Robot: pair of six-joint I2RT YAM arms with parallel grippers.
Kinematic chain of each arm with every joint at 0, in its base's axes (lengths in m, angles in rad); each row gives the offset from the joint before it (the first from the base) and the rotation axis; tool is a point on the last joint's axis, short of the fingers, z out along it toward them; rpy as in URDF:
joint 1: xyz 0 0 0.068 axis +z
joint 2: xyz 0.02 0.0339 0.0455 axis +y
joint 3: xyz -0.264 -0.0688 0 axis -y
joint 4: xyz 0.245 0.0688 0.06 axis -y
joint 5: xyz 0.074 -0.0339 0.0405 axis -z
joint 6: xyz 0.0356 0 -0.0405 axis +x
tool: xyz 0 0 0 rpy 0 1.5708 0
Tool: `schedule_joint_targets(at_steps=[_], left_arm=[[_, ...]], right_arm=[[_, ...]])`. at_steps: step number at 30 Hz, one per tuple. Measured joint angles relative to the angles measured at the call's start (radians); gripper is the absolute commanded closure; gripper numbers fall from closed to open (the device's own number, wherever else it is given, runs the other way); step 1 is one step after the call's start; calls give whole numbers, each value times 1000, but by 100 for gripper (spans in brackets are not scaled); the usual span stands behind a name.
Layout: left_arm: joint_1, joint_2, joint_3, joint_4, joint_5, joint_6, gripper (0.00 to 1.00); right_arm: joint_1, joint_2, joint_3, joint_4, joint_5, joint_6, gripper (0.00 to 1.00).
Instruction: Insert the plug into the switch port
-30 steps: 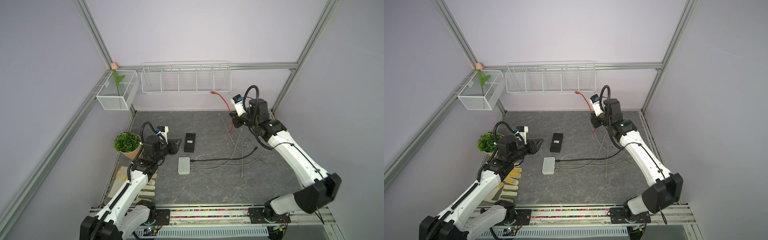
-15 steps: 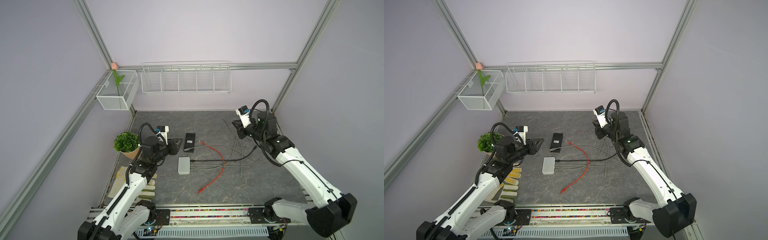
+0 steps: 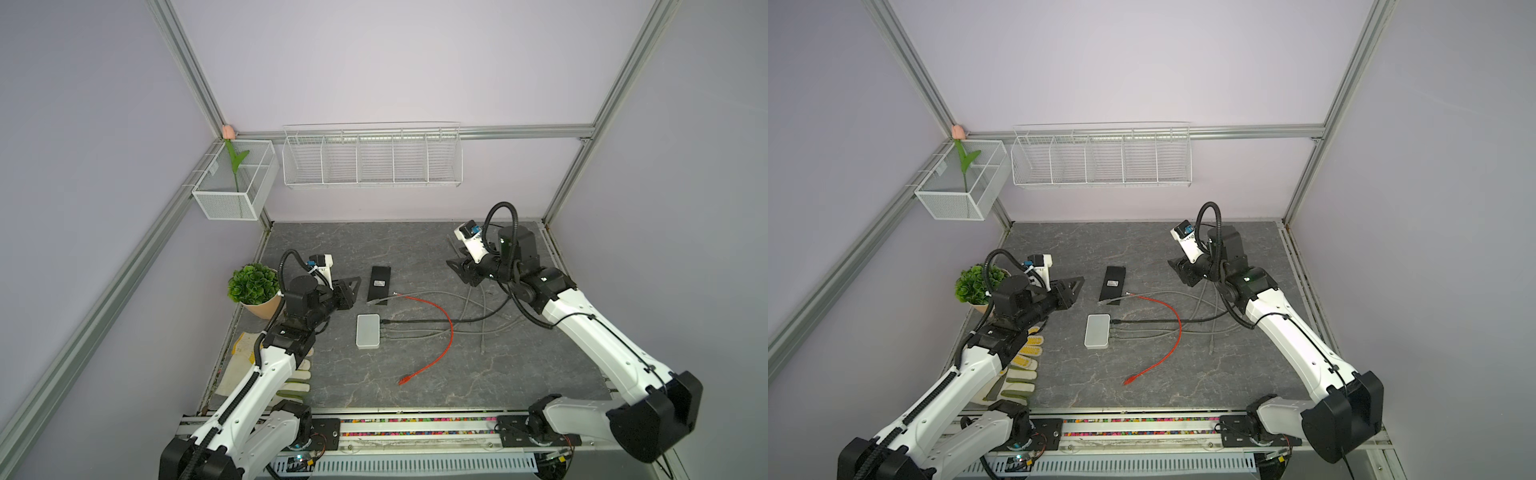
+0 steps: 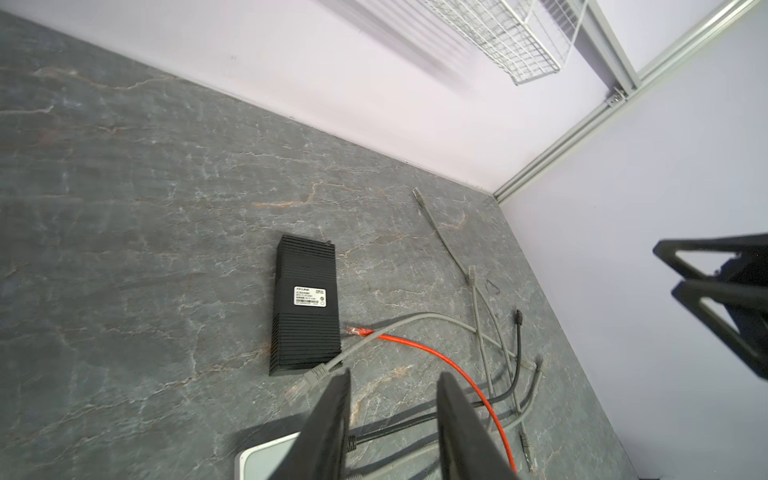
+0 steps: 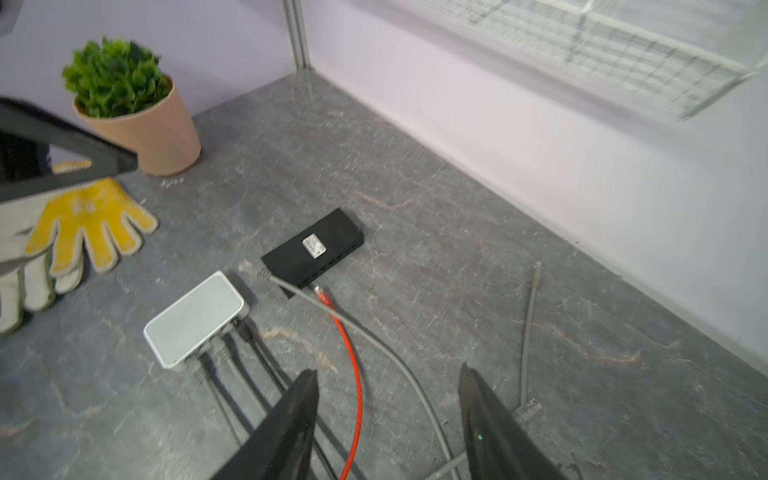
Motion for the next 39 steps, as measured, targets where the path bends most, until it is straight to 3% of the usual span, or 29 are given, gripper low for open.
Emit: schedule_joint_targets(at_steps=[9,18,25,39], left_arm=[[57,27,-76,37,-24,-86,64],[61,-27,-97,44,-36,-100,64],[65,-103,-102,25,-50,-100,64],[66,-117,-104,6,-54,-93,64]], right_arm=[[111,327,227,-186,-49,-92,38],[231,592,351,-248,-20,-175,39],[290,669,369,-212,37,-237,39],[300,812,533,-209,161,-282,42]])
